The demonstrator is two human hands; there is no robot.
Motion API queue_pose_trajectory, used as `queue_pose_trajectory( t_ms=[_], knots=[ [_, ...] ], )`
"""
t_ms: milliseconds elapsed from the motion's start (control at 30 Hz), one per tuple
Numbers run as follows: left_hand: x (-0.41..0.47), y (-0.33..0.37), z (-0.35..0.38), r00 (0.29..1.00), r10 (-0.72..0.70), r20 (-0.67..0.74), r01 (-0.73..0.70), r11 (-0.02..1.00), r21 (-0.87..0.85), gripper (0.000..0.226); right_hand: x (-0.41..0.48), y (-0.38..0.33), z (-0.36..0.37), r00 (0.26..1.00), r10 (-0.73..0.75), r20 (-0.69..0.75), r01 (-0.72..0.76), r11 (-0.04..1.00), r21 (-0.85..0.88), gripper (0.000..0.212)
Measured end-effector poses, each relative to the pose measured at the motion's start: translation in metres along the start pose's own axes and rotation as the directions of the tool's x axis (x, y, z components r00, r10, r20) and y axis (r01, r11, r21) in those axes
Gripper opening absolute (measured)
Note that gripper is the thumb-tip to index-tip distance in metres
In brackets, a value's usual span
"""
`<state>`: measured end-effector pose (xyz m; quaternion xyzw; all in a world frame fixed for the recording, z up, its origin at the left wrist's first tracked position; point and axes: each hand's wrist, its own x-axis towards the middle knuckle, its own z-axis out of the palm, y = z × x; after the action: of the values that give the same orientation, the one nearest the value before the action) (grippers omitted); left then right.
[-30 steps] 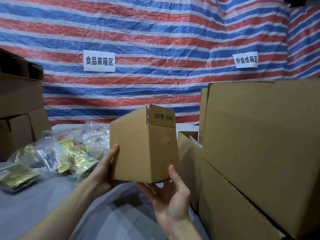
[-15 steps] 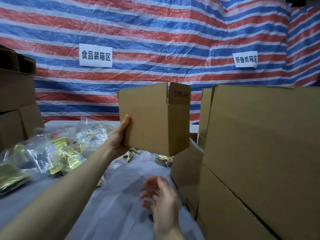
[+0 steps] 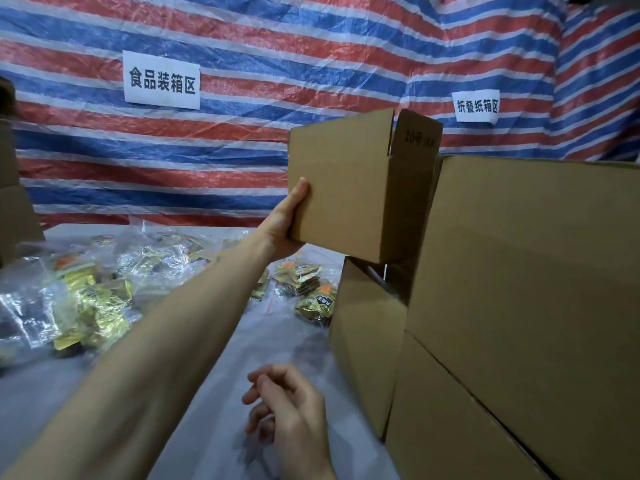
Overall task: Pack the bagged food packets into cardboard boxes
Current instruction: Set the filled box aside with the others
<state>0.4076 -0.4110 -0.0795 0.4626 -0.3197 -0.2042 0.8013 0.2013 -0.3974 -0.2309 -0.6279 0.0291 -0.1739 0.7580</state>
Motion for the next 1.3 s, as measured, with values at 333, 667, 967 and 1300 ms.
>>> queue_pose_trajectory(
  t_ms=[333,667,967,1300],
  knots=[
    [0.009,-0.018,0.022,0.996,-0.019,0.085,0.018,1.0,0.023,0.119,-0.003,0.001,-0.003,1.0,-0.01,0.026,0.01,1.0,-0.012,0.015],
    [0.014,-0.026,0.034,0.99,-0.002,0.141,0.006,0.999,-0.032,0.122,-0.004,0.003,-0.003,1.0,-0.023,0.021,0.024,0.999,-0.025,0.013],
    [0.029,-0.049,0.035,0.988,-0.013,0.153,0.025,0.997,-0.075,0.117,0.0,0.007,-0.001,1.0,-0.013,0.019,0.014,0.999,-0.047,0.011],
    [0.026,-0.047,0.036,0.983,-0.04,0.181,0.042,0.999,-0.007,0.117,0.0,0.005,-0.003,0.999,0.001,0.04,0.002,0.996,-0.088,0.021]
  ],
)
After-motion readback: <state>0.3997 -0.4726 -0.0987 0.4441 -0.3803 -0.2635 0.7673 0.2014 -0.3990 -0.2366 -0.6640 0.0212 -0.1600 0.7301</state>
